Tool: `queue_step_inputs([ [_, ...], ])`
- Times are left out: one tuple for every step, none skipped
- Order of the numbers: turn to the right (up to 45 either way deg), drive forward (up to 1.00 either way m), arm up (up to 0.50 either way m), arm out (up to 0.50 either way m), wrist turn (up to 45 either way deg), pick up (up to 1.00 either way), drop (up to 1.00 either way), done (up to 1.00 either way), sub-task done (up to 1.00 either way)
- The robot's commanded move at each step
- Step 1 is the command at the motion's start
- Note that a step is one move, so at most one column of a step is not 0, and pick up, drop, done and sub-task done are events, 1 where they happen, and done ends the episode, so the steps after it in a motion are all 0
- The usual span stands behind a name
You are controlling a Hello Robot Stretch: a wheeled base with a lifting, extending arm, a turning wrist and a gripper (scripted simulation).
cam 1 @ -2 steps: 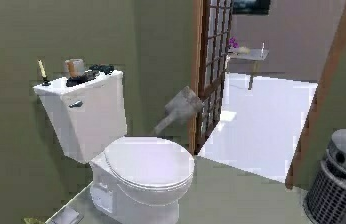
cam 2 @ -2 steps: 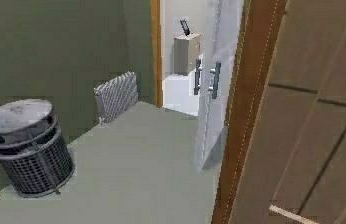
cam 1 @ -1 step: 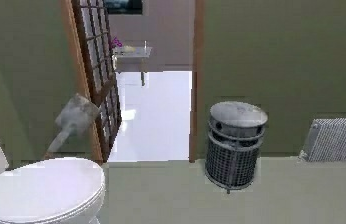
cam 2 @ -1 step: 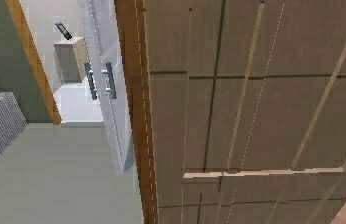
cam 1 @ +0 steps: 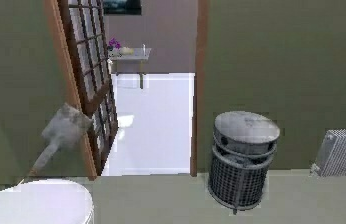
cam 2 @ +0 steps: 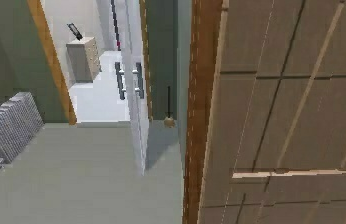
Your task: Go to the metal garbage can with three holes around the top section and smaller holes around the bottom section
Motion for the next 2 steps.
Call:
queue_step_inputs([
  [18.0, 0.00, 0.00, 0.00, 0.0, 0.00, 0.00, 0.00, 0.00],
  [0.0, 0.30, 0.00, 0.00, 0.0, 0.00, 0.00, 0.00, 0.00],
])
